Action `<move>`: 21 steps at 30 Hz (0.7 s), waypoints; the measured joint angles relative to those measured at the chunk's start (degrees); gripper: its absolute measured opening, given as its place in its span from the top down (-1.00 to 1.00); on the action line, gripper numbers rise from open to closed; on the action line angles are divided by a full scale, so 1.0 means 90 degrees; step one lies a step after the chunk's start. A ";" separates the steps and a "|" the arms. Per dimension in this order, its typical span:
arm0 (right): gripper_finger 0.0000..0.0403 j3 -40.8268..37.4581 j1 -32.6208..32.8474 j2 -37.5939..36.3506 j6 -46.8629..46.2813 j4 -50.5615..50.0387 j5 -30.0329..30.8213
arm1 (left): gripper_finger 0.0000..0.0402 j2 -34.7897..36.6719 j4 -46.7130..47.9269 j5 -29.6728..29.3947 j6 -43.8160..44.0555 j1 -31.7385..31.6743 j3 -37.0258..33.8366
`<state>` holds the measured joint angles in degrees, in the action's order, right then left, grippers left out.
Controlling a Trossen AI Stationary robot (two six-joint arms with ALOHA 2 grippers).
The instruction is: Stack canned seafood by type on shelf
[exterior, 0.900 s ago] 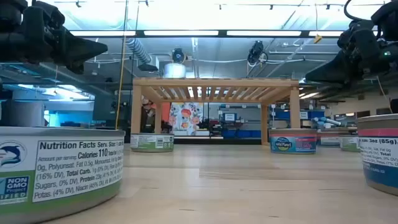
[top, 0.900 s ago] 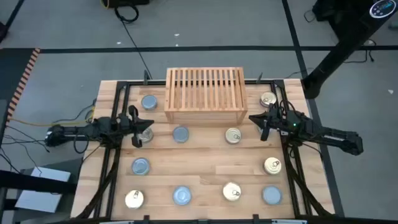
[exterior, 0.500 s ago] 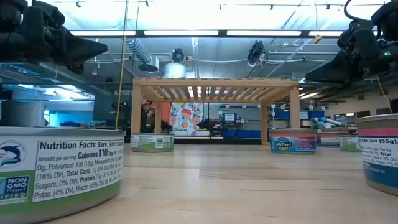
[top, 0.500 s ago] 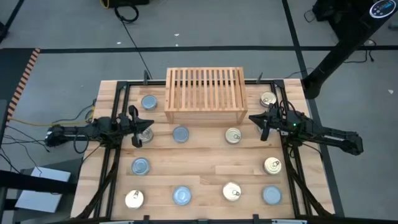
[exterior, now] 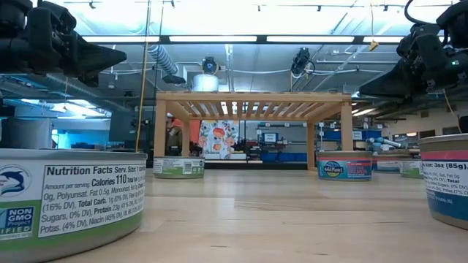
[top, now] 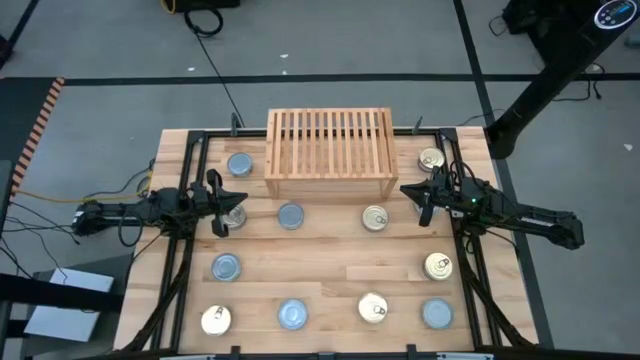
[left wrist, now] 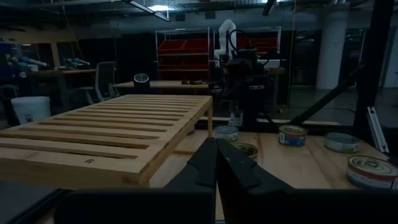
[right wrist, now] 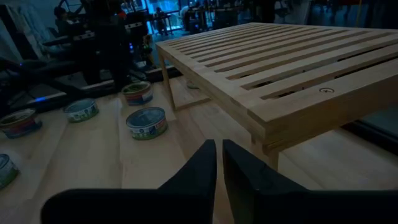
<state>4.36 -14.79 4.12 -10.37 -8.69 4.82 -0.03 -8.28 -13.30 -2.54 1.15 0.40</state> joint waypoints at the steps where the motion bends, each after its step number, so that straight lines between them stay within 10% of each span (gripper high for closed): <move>1: 0.80 0.0002 0.0000 0.0000 0.0000 0.0000 0.0000 | 0.96 0.0002 0.0001 0.0000 -0.0001 0.0000 0.0000; 21: 0.80 0.0002 0.0000 -0.0002 0.0000 0.0000 0.0002 | 0.96 0.0002 -0.0322 0.0002 0.0060 0.0000 0.0000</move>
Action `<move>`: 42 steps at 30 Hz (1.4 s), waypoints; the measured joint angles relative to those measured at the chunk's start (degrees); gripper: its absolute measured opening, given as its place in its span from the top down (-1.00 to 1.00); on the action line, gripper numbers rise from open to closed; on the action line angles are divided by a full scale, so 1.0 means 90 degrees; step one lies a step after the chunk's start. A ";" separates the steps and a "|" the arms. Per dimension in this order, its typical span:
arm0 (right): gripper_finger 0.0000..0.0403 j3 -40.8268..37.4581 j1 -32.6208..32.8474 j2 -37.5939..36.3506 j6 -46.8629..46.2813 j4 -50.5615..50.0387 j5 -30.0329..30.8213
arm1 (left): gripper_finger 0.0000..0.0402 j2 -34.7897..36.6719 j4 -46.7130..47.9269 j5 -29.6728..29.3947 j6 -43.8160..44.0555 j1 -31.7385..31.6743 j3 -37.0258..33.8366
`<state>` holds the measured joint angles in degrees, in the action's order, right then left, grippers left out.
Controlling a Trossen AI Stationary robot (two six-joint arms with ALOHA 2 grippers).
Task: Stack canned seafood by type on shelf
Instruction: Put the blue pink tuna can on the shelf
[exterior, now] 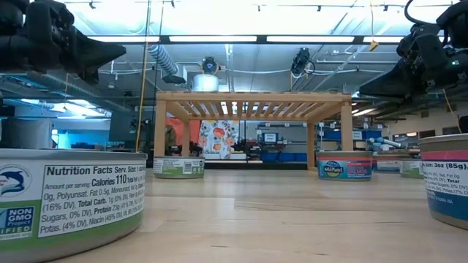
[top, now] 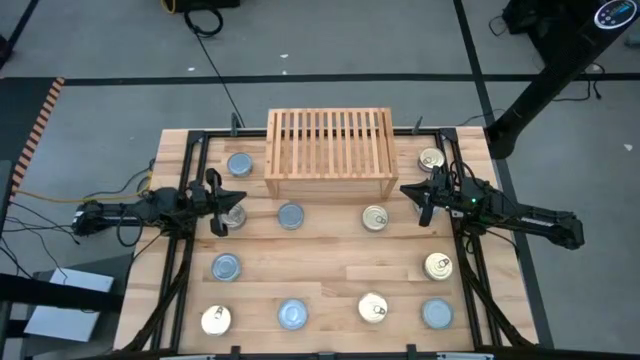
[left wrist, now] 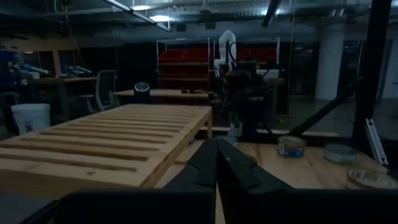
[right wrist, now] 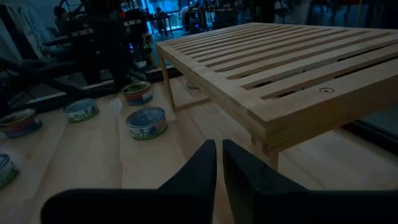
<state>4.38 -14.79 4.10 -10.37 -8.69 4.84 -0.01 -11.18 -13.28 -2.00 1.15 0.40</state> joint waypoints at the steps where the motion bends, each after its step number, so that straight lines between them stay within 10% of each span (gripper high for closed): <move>1: 0.80 -0.0002 0.0000 0.0002 0.0000 0.0000 0.0000 | 0.96 -0.0002 -0.0031 -0.0002 0.0117 -0.0001 0.0000; 10: 0.80 -0.0002 -0.0002 0.0002 0.0000 -0.0002 0.0000 | 0.96 -0.0374 -0.0391 0.1751 0.0765 0.0022 0.0267; 22: 0.80 -0.0002 -0.0002 0.0002 0.0000 0.0000 -0.0001 | 0.96 -0.3052 0.0292 0.1736 0.1257 0.0061 0.0920; 34: 0.80 0.0000 0.0000 0.0002 0.0000 0.0000 -0.0002 | 0.96 -0.5285 0.1756 0.1698 0.2602 0.0067 0.3326; 42: 0.80 0.0000 0.0000 0.0002 0.0000 0.0000 -0.0001 | 0.96 -0.6244 0.3758 0.1122 0.1474 0.0678 0.4870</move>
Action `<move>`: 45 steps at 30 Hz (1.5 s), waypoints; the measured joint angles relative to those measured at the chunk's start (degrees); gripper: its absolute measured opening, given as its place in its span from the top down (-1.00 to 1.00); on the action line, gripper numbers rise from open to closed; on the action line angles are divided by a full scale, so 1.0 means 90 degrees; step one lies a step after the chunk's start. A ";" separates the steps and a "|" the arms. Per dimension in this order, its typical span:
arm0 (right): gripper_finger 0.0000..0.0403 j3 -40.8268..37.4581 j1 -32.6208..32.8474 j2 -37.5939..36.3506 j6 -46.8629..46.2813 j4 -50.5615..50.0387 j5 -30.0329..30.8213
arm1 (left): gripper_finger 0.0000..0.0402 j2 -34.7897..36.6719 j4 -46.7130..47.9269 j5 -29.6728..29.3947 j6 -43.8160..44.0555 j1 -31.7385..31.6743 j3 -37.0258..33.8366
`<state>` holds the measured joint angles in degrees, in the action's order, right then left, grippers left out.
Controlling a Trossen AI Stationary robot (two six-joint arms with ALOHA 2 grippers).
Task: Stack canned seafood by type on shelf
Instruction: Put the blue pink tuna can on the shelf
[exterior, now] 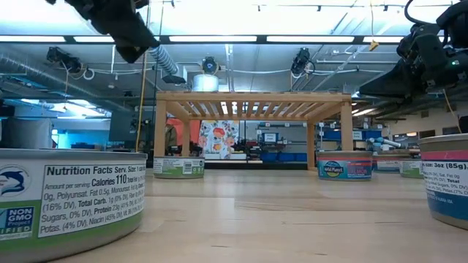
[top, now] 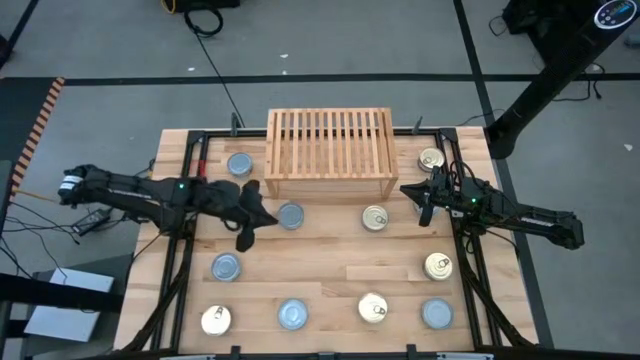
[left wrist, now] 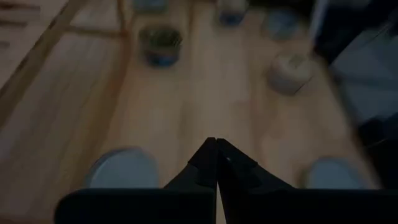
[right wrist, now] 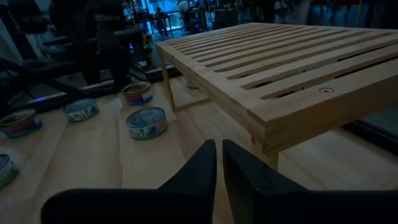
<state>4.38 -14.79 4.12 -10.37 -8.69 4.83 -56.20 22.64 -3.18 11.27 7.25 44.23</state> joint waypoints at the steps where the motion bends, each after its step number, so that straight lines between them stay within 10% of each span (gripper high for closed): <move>1: 0.80 -0.0002 -0.0001 0.0000 0.0000 0.0000 -0.0001 | 0.96 -0.0104 0.0260 -0.0403 -0.0012 0.0143 0.0090; 25: 0.80 -0.0001 -0.0001 0.0000 0.0000 0.0000 -0.0001 | 0.96 -0.1768 0.4085 -0.0998 0.4449 0.0893 0.0617; 45: 0.80 0.0000 0.0000 0.0000 0.0000 0.0000 -0.0001 | 0.38 -0.2767 0.4502 -0.1030 0.4138 0.0238 0.0609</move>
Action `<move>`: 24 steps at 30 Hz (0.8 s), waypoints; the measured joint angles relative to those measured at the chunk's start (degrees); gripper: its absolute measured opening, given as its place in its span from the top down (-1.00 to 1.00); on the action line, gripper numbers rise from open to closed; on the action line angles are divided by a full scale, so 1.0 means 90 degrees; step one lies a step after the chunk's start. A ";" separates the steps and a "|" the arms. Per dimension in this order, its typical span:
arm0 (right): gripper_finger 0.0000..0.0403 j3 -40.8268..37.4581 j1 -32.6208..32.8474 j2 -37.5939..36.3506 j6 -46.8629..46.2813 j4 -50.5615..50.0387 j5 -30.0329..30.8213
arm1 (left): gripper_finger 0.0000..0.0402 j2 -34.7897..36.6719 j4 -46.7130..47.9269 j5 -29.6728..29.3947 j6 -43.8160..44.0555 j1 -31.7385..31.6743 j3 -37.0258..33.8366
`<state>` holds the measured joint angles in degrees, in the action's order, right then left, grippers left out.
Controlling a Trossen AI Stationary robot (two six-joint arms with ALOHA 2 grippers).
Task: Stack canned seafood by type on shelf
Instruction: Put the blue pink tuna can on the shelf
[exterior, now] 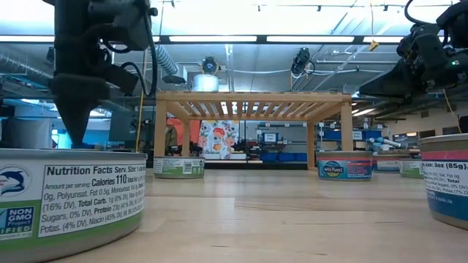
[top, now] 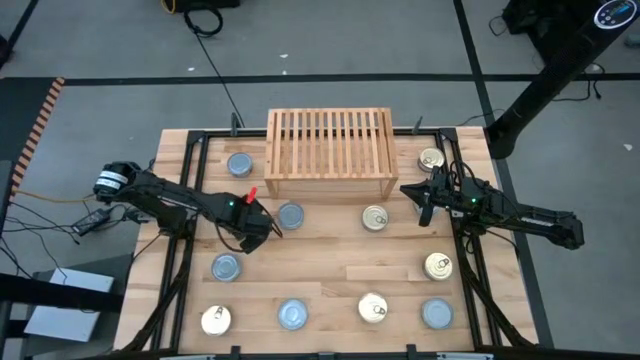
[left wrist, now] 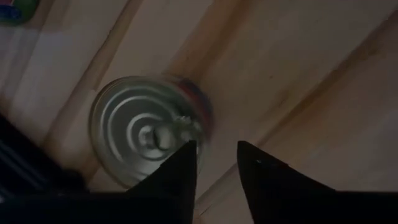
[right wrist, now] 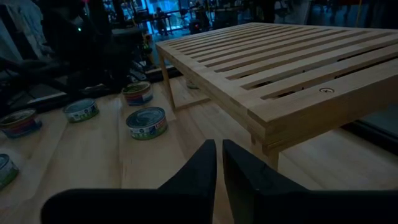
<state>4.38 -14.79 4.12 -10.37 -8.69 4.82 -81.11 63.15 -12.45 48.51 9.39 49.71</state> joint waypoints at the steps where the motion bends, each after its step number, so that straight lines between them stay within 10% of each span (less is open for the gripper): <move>1: 0.80 0.0000 0.0000 0.0000 0.0000 0.0000 0.0002 | 0.36 0.0001 0.0084 -0.0002 0.0002 0.0000 0.0000; 24: 0.80 -0.0002 0.0000 0.0000 0.0000 0.0000 0.0001 | 0.46 0.0010 -0.0035 0.0275 -0.0213 0.0016 -0.0544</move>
<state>4.36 -14.79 4.12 -10.37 -8.69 4.83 -81.01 62.84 -9.97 46.60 9.54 44.82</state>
